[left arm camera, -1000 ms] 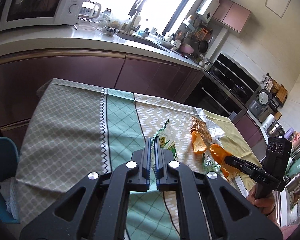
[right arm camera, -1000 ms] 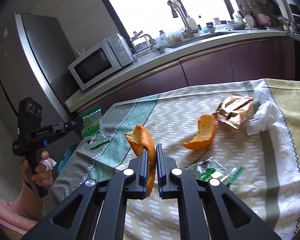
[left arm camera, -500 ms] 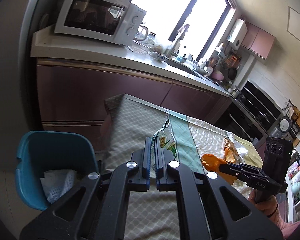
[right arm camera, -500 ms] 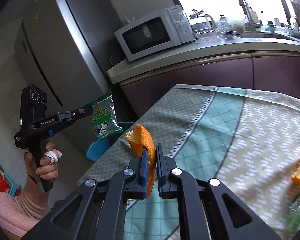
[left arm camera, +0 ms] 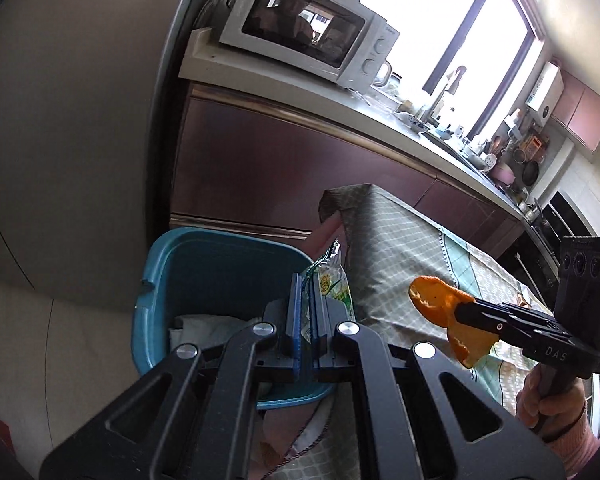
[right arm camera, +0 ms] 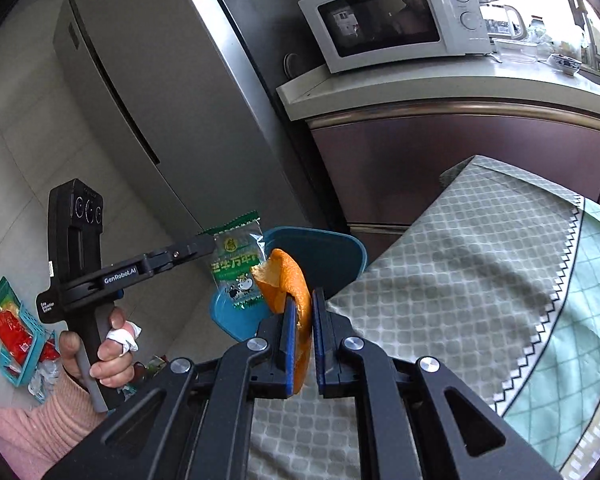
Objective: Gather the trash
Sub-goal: 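Carry the packet with the left tool while the right tool carries the peel to the bin, then open the left tool over the bin while the right tool releases the peel into it, then move both tools back to the table and grasp the clear green wrapper with the right tool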
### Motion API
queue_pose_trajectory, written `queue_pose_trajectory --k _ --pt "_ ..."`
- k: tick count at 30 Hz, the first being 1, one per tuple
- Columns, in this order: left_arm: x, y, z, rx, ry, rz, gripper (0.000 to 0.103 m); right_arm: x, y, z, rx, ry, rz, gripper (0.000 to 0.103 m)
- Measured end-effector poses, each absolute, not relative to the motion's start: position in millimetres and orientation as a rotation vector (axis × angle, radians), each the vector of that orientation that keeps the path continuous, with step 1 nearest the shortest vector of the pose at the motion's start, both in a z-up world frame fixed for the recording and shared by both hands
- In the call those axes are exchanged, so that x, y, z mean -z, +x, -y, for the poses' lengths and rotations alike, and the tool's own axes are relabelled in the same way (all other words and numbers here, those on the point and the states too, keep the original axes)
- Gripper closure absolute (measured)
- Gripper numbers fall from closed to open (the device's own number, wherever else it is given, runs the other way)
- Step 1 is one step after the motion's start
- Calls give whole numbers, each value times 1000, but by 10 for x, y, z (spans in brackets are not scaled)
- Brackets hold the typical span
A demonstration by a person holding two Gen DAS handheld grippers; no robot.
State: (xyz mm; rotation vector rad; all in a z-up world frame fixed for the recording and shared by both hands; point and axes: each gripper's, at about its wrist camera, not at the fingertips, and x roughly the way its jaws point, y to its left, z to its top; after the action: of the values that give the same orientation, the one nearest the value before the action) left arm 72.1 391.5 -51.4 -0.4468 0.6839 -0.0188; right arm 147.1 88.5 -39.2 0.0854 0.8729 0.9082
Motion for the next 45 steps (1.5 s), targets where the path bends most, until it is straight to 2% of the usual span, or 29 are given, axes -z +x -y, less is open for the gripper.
queue_pose_trajectory --k 18,19,20,22,28,35,45 --pt "1164 1092 -4063 -41 -464 -823 99 986 1884 -1836 -848 52 -1046 93" --pt "1205 1145 -4057 -43 -465 -834 98 1014 1899 -1847 -838 54 -1050 91" --pt "1248 1178 -4051 -43 -466 -845 95 1041 1916 -1840 -828 64 -1055 83" --pt "1357 1249 -4047 -35 -476 -871 92 1088 1930 -1822 -815 82 -1062 76" --pt "1554 1358 -3959 -27 -481 -909 92 1110 1932 -1699 -810 111 -1050 75" --pt "1405 1334 -3765 28 -457 -853 92 1045 1797 -1429 -831 136 -1016 74" --pt "809 1281 -3113 202 -349 -721 83 717 1364 -803 -854 129 -887 67"
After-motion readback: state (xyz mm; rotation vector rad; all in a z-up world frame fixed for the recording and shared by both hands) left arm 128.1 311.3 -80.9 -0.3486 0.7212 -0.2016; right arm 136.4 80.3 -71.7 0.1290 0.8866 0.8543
